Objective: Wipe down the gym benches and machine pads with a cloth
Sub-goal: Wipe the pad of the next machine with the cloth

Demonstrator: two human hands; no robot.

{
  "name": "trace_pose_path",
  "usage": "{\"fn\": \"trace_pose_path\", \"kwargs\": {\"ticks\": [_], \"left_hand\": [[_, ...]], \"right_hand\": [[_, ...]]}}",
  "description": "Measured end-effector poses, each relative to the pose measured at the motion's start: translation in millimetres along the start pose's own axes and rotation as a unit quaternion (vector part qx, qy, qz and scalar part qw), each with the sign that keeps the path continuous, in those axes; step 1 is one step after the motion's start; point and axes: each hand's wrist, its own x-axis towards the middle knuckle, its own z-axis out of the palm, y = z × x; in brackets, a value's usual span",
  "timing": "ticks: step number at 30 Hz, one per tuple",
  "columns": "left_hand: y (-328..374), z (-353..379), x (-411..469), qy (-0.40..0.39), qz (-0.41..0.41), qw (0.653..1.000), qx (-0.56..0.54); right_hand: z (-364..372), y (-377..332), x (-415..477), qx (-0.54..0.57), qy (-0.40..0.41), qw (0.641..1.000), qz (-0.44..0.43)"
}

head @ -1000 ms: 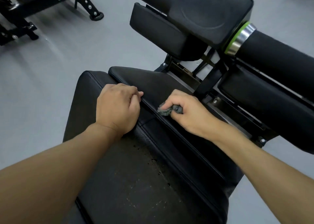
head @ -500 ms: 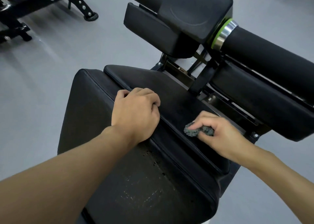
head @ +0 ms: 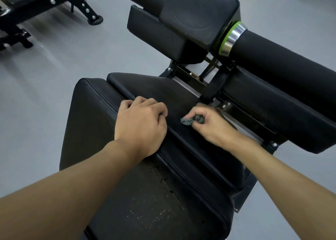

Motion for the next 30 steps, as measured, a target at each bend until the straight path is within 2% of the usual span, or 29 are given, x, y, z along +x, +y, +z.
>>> {"fn": "trace_pose_path", "kwargs": {"ticks": [5, 9, 11, 16, 21, 23, 27, 30], "left_hand": [[-1.0, 1.8, 0.1, 0.006, -0.003, 1.0, -0.001], [-0.5, 1.7, 0.0, 0.006, -0.001, 1.0, 0.001], [-0.1, 1.0, 0.2, 0.008, -0.003, 1.0, 0.002], [-0.7, 1.5, 0.1, 0.013, -0.003, 1.0, 0.001], [-0.3, 1.5, -0.1, 0.015, -0.002, 1.0, -0.004], [-0.1, 0.8, 0.0, 0.015, 0.0, 1.0, -0.003], [-1.0, 2.8, -0.4, 0.02, -0.006, 1.0, -0.009], [-1.6, 3.1, -0.2, 0.025, -0.006, 1.0, -0.018]], "right_hand": [[-24.6, 5.2, -42.0, 0.016, -0.057, 0.998, -0.011], [-7.7, 7.0, -4.7, -0.012, -0.01, 0.999, -0.049], [-0.3, 8.4, 9.0, -0.045, 0.016, 0.998, -0.04], [-22.6, 12.4, -35.5, 0.041, -0.054, 0.998, 0.001], [-6.6, 14.8, 8.3, -0.041, 0.012, 0.998, -0.04], [-8.3, 18.4, 9.1, -0.048, 0.009, 0.998, -0.034], [-28.3, 25.4, -31.3, 0.004, -0.046, 0.999, -0.027], [-17.3, 30.5, -9.1, -0.045, 0.008, 0.998, -0.05]]}}
